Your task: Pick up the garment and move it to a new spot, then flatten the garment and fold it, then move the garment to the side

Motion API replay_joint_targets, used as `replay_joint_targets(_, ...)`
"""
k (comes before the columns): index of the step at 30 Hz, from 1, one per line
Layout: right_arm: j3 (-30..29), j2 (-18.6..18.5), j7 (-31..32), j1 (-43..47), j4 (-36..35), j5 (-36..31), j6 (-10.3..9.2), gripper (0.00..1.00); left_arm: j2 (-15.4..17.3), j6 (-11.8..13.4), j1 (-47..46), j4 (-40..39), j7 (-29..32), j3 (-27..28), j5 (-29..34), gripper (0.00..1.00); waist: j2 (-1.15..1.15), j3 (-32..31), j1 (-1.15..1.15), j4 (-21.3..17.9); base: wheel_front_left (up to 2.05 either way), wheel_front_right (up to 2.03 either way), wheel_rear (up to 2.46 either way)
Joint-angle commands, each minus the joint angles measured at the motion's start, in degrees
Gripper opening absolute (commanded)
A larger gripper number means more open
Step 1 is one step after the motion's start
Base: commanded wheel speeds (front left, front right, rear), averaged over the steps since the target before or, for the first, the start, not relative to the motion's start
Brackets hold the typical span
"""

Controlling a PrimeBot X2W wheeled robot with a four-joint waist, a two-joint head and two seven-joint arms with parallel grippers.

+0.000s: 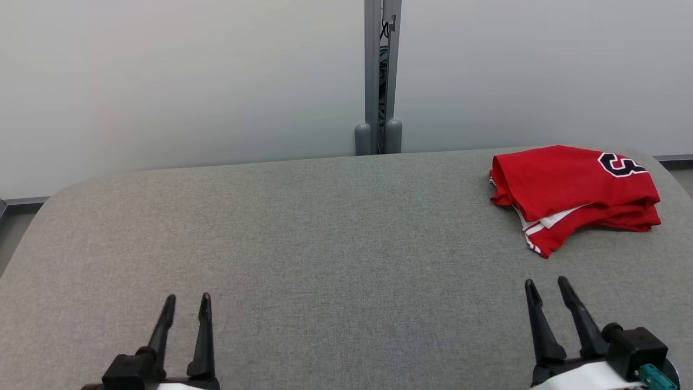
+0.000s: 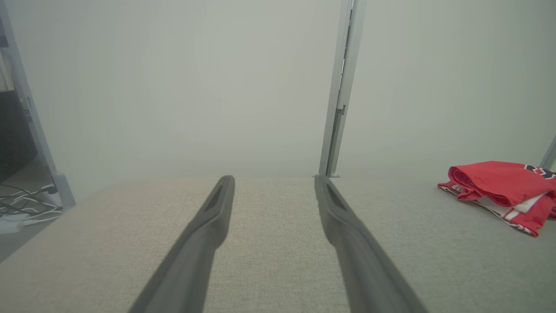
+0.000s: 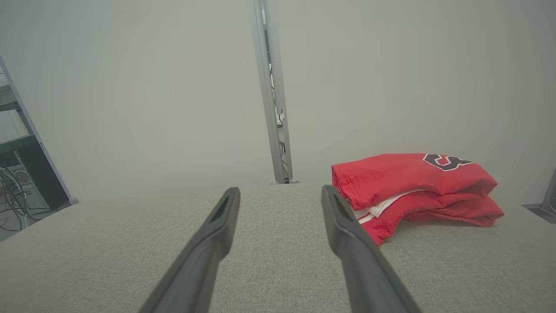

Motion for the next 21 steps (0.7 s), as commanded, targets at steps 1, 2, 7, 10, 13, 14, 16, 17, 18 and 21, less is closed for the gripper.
replay_joint_targets(1,0.0,0.0,0.0,0.1,0.1,0.1,0.0,0.0,0.0,0.0,0.0,0.2,0.1,0.0,-0.1,0.0,0.0,0.0,0.0,0.0,0.0,0.0,0.0)
replay_joint_targets(2,0.0,0.1,0.1,0.3,0.6,0.1,0.0,0.0,-0.1,0.0,0.2,0.8,0.2,0.0,-0.1,0.0,0.0,0.0,0.0,0.0,0.0,0.0,0.0)
replay_joint_targets(7,-0.2,0.2,0.6,1.5,2.3,2.2,0.0,0.0,-0.3,-0.2,1.0,3.1,1.1,0.3,-2.2,0.0,0.0,0.1,0.0,0.0,0.0,0.0,0.0)
replay_joint_targets(10,-0.6,0.0,1.3,1.1,2.4,5.6,0.0,0.0,-0.3,-0.5,0.2,3.5,2.1,0.8,-5.6,0.0,0.0,0.2,0.0,0.1,0.0,0.0,0.0)
replay_joint_targets(13,-0.9,-0.1,1.9,0.6,2.5,9.0,0.0,0.0,-0.3,-0.8,-0.4,3.7,3.0,1.3,-8.8,0.0,0.0,0.3,0.0,0.1,0.0,0.0,0.0)
replay_joint_targets(14,-1.0,-0.1,2.1,0.5,2.6,10.0,0.0,0.0,-0.3,-0.9,-0.6,3.8,3.3,1.4,-9.9,0.0,0.0,0.3,0.0,0.2,0.0,0.0,0.0)
replay_joint_targets(16,-1.2,-0.2,2.6,0.2,2.7,12.2,0.0,0.0,-0.3,-1.1,-1.0,3.9,3.9,1.7,-12.0,0.0,0.0,0.4,0.0,0.2,0.0,0.0,0.0)
replay_joint_targets(17,-1.3,-0.2,2.8,0.1,2.7,13.2,0.0,0.0,-0.3,-1.2,-1.2,4.0,4.2,1.8,-13.0,0.0,0.0,0.4,0.0,0.2,0.0,0.0,0.0)
replay_joint_targets(18,-1.5,-0.2,3.0,-0.1,2.7,14.2,0.0,0.0,-0.3,-1.3,-1.4,4.1,4.5,1.9,-14.0,0.0,0.0,0.5,0.0,0.2,0.0,0.0,0.0)
replay_joint_targets(21,-1.9,-0.3,3.8,-0.6,2.9,18.2,0.0,0.0,-0.2,-1.7,-2.2,4.4,5.6,2.4,-17.9,0.0,0.0,0.6,0.0,0.3,0.0,0.0,0.0)
